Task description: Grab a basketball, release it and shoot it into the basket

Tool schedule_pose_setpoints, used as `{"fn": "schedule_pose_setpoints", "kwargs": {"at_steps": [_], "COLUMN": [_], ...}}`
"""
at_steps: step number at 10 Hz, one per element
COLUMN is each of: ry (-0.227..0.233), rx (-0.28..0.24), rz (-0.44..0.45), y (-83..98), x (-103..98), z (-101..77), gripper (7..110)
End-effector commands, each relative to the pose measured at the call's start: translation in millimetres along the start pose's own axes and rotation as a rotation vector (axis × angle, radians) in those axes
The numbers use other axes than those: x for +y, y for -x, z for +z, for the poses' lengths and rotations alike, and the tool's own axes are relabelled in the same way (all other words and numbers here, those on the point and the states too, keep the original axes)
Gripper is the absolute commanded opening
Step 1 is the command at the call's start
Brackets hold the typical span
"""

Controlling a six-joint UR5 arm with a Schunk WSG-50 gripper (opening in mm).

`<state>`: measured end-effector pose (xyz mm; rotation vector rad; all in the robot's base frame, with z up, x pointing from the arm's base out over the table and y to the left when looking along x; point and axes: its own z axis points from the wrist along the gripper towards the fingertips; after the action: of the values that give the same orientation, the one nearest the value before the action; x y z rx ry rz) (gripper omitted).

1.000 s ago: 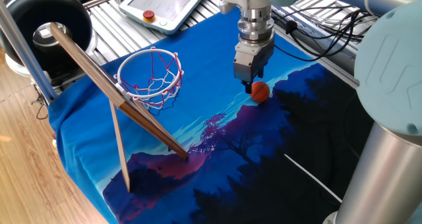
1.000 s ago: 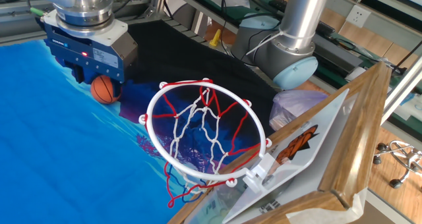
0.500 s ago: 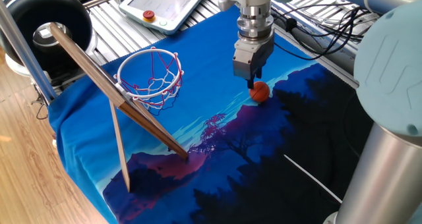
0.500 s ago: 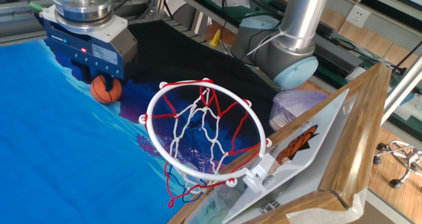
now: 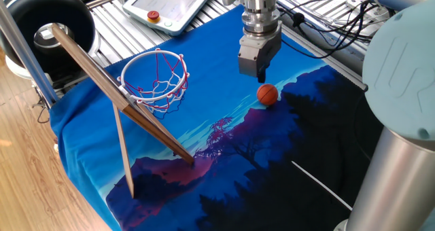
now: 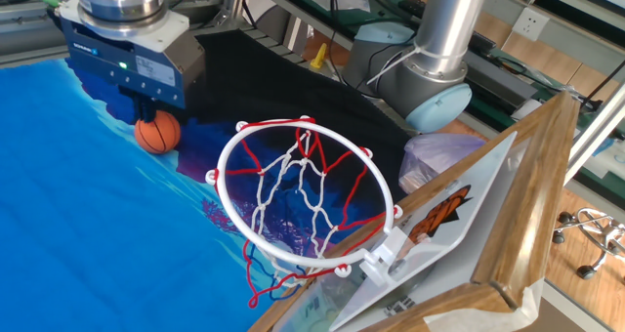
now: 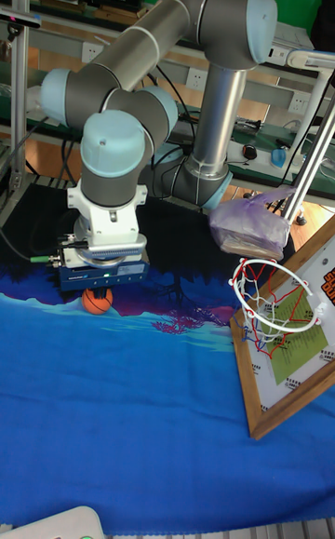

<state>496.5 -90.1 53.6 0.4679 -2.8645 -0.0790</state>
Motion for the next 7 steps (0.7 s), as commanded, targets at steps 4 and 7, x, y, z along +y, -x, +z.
{"fn": "schedule_pose_setpoints", "kwargs": {"at_steps": [4, 7], "ry": [0.034, 0.046], "rx": [-0.028, -0.080], "rz": [-0.081, -0.126], "y": [5.1, 11.2], "x": [2, -1], "z": [-10.9, 6.3], "gripper": [44, 66]}}
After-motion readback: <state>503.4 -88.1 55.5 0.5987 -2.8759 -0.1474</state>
